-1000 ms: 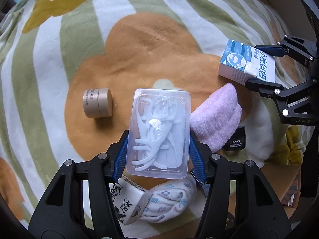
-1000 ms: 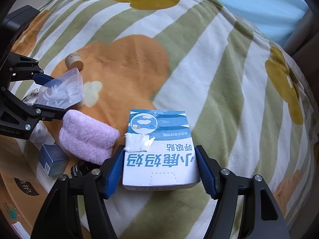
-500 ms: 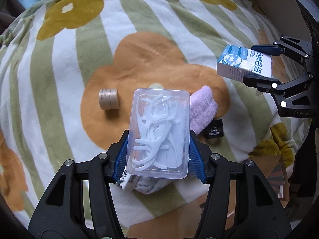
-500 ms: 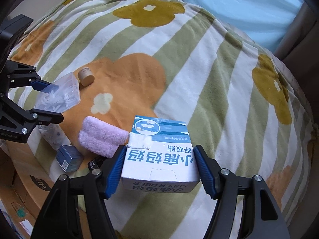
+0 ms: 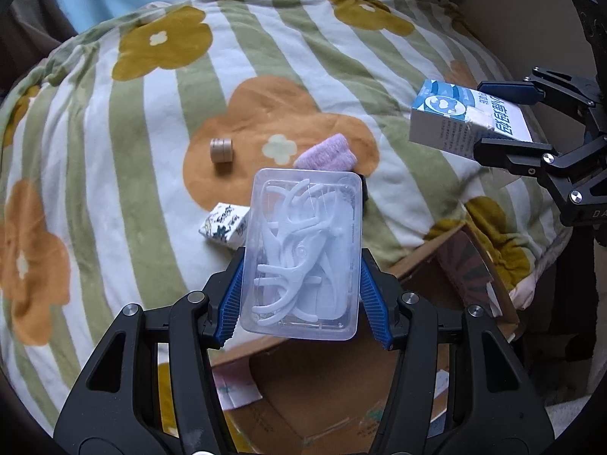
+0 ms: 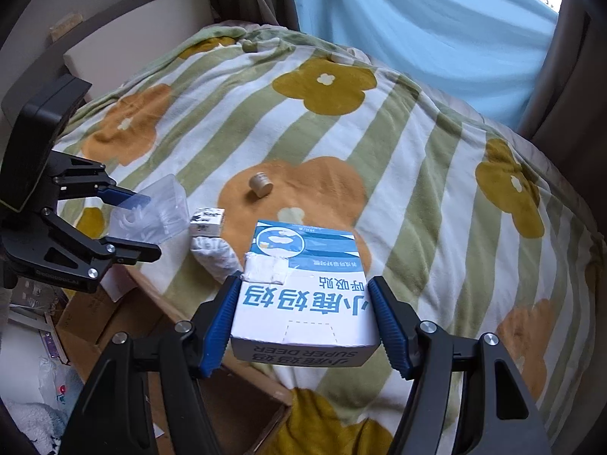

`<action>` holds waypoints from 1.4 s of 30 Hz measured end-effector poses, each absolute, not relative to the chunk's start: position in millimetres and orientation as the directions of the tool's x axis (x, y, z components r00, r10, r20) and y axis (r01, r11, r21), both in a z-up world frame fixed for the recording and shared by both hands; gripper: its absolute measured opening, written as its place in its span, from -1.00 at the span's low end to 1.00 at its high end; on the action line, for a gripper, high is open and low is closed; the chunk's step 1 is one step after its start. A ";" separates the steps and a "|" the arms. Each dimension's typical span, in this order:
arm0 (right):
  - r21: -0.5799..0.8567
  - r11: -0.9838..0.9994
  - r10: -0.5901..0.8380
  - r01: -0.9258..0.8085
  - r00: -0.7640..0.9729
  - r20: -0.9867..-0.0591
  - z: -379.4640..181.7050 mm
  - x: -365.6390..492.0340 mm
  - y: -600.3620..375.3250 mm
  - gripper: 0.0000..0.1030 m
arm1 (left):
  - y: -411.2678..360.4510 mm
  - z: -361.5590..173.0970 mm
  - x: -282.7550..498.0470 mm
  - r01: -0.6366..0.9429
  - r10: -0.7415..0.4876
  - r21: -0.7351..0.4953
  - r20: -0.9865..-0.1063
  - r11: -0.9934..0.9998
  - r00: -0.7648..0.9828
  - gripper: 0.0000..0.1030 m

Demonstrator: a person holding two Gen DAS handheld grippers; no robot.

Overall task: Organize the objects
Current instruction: 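Grasp the clear floss-pick box with left tool while right tool grasps the white-blue box, then carry both boxes over the cardboard box and open both tools to drop them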

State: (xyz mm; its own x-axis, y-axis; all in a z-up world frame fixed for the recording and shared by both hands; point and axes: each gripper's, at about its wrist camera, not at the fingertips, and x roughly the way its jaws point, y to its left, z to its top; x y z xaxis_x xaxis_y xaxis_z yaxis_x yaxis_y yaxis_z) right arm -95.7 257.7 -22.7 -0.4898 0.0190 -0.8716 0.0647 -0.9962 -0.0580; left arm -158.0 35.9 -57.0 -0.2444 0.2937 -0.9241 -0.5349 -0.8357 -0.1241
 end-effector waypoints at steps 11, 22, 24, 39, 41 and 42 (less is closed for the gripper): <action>-0.045 -0.981 -0.057 0.186 -0.511 -0.858 -20.0 -23.1 187.6 0.23 | 17.7 -59.8 -58.8 -0.518 0.285 -0.112 -0.921 -0.848 -0.267 0.01; -0.065 -0.964 -0.057 0.259 -0.437 -0.897 -74.9 15.9 157.6 0.23 | 19.7 -121.5 -6.8 -0.488 0.245 -0.108 -0.943 -0.866 -0.226 0.01; -0.071 -0.962 -0.050 0.264 -0.424 -0.904 -84.4 19.0 156.3 0.23 | 18.8 -129.3 -3.5 -0.482 0.240 -0.108 -0.946 -0.869 -0.220 0.01; -0.072 -0.950 -0.058 0.303 -0.397 -0.916 -107.2 23.2 146.1 0.24 | 7.9 -134.4 -7.8 -0.460 0.193 -0.069 -0.954 -0.885 -0.228 0.02; -0.065 -0.955 -0.057 0.288 -0.395 -0.917 -108.7 20.1 147.1 0.24 | 10.2 -134.2 -7.6 -0.469 0.163 -0.027 -0.954 -0.883 -0.250 0.17; -0.062 -0.958 -0.056 0.280 -0.395 -0.917 -109.6 18.9 147.9 0.24 | 11.3 -134.1 -7.5 -0.469 0.142 -0.002 -0.954 -0.883 -0.263 0.57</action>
State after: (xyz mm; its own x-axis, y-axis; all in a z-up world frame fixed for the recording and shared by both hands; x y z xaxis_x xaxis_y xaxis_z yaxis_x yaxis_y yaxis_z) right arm 18.9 147.9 -109.6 -0.3945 -0.0557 -0.9172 0.2804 -0.9579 -0.0624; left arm -7.5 11.3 -134.1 -0.2625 0.1417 -0.9545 -0.4689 -0.8832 -0.0022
